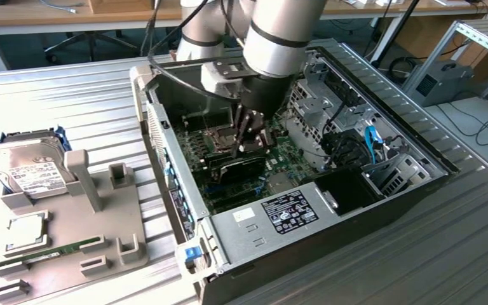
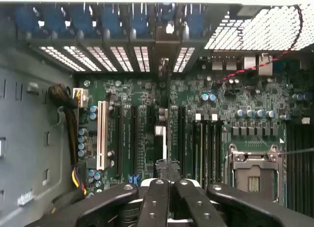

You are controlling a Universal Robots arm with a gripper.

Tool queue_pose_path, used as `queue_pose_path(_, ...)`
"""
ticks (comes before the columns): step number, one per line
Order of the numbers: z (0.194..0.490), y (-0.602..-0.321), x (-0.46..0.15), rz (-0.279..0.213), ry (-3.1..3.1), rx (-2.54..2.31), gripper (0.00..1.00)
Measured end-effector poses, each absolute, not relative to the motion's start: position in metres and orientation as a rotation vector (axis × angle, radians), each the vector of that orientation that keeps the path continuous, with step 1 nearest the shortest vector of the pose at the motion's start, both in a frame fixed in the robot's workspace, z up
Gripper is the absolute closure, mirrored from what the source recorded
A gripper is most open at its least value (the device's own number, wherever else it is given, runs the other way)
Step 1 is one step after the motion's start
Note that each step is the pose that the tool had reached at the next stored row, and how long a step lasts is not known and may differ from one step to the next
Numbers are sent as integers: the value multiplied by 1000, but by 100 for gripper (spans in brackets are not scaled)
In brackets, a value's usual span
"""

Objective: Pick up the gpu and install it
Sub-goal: 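Press down on the gpu until it lock into place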

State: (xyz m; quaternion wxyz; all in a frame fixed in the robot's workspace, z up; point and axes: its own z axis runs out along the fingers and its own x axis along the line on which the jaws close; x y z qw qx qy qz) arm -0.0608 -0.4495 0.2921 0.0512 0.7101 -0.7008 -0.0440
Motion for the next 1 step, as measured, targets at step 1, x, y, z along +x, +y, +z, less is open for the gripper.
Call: queue_pose_path(1, 295, -450, -42, -162, -2119, 2147, 89)
